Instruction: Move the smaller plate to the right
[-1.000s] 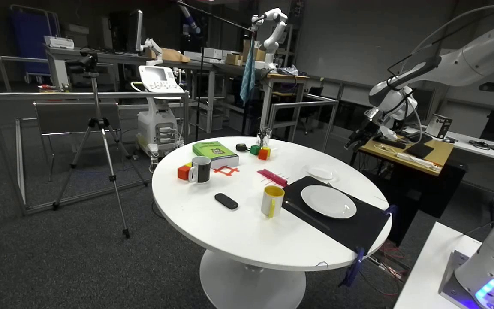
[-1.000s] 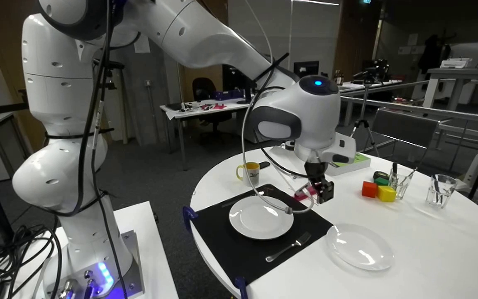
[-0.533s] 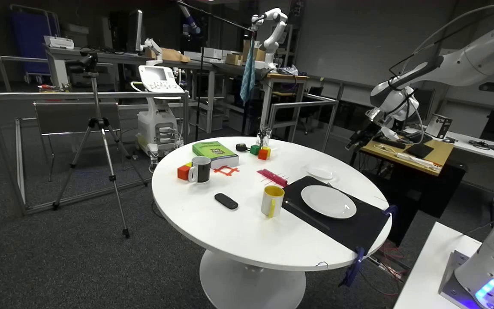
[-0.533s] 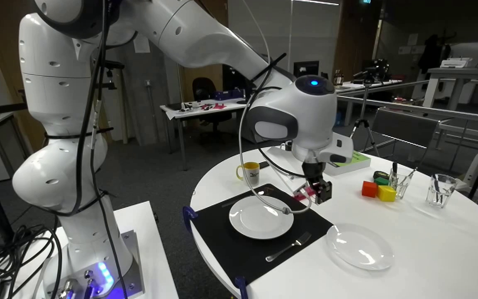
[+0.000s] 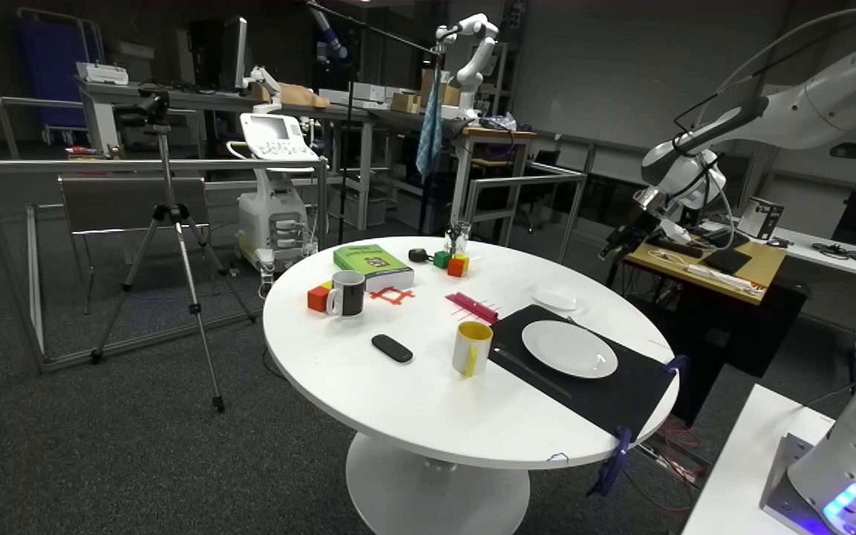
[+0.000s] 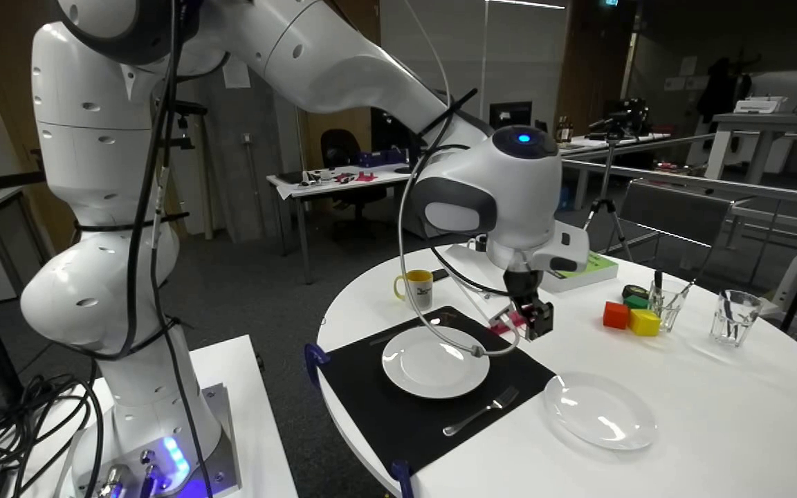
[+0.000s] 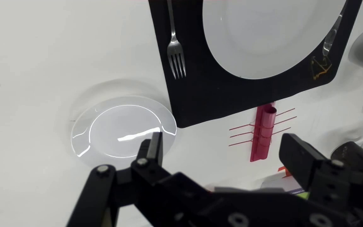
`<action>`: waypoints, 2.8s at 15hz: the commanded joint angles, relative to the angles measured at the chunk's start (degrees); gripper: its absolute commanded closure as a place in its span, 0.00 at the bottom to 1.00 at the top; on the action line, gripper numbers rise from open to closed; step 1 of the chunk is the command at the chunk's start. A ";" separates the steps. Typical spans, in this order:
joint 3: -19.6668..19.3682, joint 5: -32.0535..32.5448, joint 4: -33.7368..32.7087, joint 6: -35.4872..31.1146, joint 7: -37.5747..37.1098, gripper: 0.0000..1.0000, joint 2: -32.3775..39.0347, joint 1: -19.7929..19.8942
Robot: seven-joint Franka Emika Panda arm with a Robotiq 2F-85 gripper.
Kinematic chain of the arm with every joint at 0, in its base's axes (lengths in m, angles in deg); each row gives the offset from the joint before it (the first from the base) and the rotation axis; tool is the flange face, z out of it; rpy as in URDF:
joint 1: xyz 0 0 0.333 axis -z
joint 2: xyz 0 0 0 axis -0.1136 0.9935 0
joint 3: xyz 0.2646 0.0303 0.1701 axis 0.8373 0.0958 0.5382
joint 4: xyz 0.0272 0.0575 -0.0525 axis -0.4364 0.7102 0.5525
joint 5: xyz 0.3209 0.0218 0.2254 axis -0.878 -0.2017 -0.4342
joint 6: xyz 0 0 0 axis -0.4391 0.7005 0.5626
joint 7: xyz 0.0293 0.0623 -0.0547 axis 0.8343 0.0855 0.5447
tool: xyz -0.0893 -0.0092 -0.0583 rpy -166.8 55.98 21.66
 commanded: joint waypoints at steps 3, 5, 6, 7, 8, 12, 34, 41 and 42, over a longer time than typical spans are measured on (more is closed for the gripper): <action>0.28 0.22 -0.04 0.07 -0.21 0.00 -0.06 0.28; 0.28 0.22 -0.04 0.07 -0.21 0.00 -0.06 0.29; 0.35 0.54 -0.16 0.15 0.01 0.00 0.12 0.22; 0.34 0.94 -0.16 -0.20 0.14 0.00 0.31 0.19; 0.25 1.62 -0.51 0.31 1.26 0.00 0.68 0.42; -0.23 4.64 -1.54 1.94 6.96 0.00 1.39 1.88; 0.47 22.02 -12.49 9.72 -4.19 0.00 13.04 0.96; 2.19 21.81 -11.29 10.02 -4.49 0.00 12.80 2.01; 2.18 21.80 -11.29 10.02 -4.49 0.00 12.80 2.04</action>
